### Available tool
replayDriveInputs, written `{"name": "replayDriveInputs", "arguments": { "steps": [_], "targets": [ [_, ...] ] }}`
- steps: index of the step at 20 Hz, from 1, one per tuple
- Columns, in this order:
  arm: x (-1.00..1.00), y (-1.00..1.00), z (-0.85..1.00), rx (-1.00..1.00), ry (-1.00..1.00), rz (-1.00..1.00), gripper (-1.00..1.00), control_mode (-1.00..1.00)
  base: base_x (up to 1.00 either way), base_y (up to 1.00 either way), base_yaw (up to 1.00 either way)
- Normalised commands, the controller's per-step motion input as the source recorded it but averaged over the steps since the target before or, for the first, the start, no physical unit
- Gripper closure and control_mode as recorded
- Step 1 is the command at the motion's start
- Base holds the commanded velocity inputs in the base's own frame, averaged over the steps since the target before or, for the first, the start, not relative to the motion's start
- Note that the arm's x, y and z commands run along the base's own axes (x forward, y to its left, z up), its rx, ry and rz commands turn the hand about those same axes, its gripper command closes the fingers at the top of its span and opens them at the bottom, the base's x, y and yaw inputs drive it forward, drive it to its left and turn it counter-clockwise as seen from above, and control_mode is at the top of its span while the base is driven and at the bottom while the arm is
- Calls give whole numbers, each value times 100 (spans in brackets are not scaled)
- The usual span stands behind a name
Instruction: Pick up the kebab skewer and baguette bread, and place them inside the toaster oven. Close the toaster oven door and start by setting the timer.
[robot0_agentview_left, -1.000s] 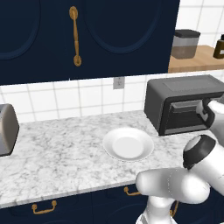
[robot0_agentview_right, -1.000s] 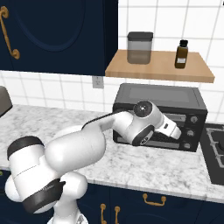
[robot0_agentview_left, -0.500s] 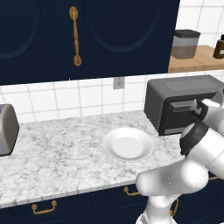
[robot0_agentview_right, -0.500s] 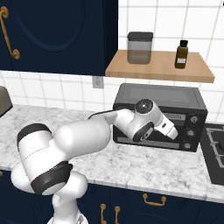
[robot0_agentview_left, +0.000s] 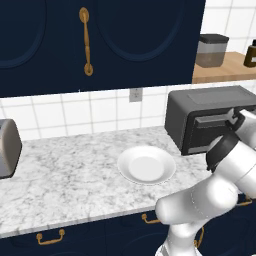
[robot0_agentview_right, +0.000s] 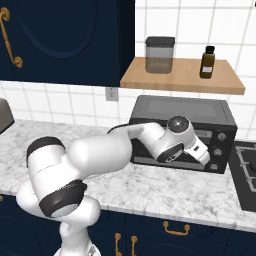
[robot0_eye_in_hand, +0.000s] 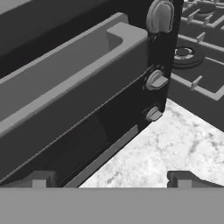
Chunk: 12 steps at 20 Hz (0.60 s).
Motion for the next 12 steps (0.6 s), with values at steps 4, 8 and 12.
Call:
{"name": "replayDriveInputs", "arguments": {
  "steps": [4,8,12],
  "targets": [
    [-36,-37,-25,2,0,-2,-100,-100,0,0,0],
    [-48,-36,-16,0,0,-1,-100,-100,0,0,0],
    [-77,-49,-2,0,-5,1,-100,-100,0,0,0]
  ]
}}
